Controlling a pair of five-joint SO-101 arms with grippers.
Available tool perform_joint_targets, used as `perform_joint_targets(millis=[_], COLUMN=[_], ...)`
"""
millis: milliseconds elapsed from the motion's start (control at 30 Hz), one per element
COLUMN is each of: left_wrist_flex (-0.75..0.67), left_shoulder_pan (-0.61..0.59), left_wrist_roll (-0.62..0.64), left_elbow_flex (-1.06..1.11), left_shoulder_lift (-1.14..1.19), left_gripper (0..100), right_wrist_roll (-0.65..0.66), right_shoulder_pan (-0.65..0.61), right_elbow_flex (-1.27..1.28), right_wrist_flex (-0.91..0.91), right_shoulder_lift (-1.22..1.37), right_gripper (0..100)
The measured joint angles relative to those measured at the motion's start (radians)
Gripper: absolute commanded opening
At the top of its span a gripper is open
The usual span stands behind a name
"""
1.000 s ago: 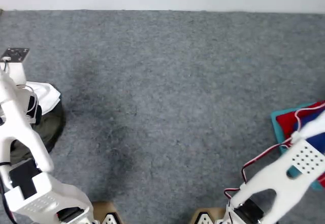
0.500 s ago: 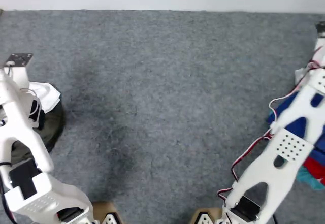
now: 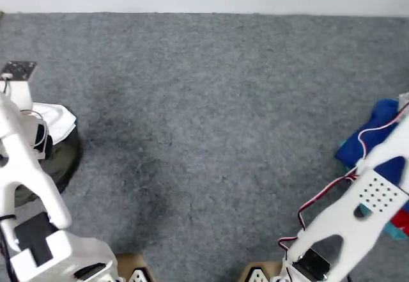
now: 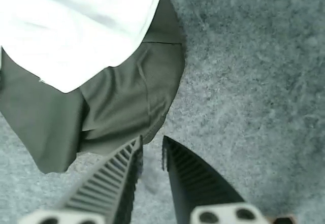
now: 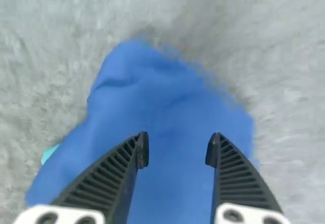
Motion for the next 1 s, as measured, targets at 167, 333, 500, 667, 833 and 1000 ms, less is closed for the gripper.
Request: perform_joint_targets(millis=[167, 333, 500, 667, 833, 1000], left_wrist_flex=[0.000, 0.000, -0.005, -0.103, -0.259, -0.299], left_shoulder_pan=[0.000, 0.000, -0.069, -0.143, -0.160, -0.141], left_wrist_roll=[0.000, 0.074, 0.250, 0.256, 0.210, 0.209], left_elbow_flex=[0.000, -0.018, -0.124, -0.190, -0.221, -0.399], left_shoulder_lift=[-0.009, -0.009, -0.009, 0.009, 0.203, 0.473], left_gripper=[6, 13, 24, 24, 24, 22], right_wrist_roll=[-0.052, -0.157, -0.173, -0.173, -0.173, -0.173], right_shoulder_pan=[-0.037, -0.164, -0.394, -0.601, -0.646, -0.641], right_elbow_flex=[0.152, 0.496, 0.853, 1.017, 1.020, 1.020], right_wrist_flex=[0.000, 0.000, 0.000, 0.000, 0.000, 0.000], right_shoulder_lift=[-0.153, -0.311, -0.500, -0.585, -0.591, -0.600], right_gripper=[19.9, 19.9, 19.9, 19.9, 19.9, 19.8])
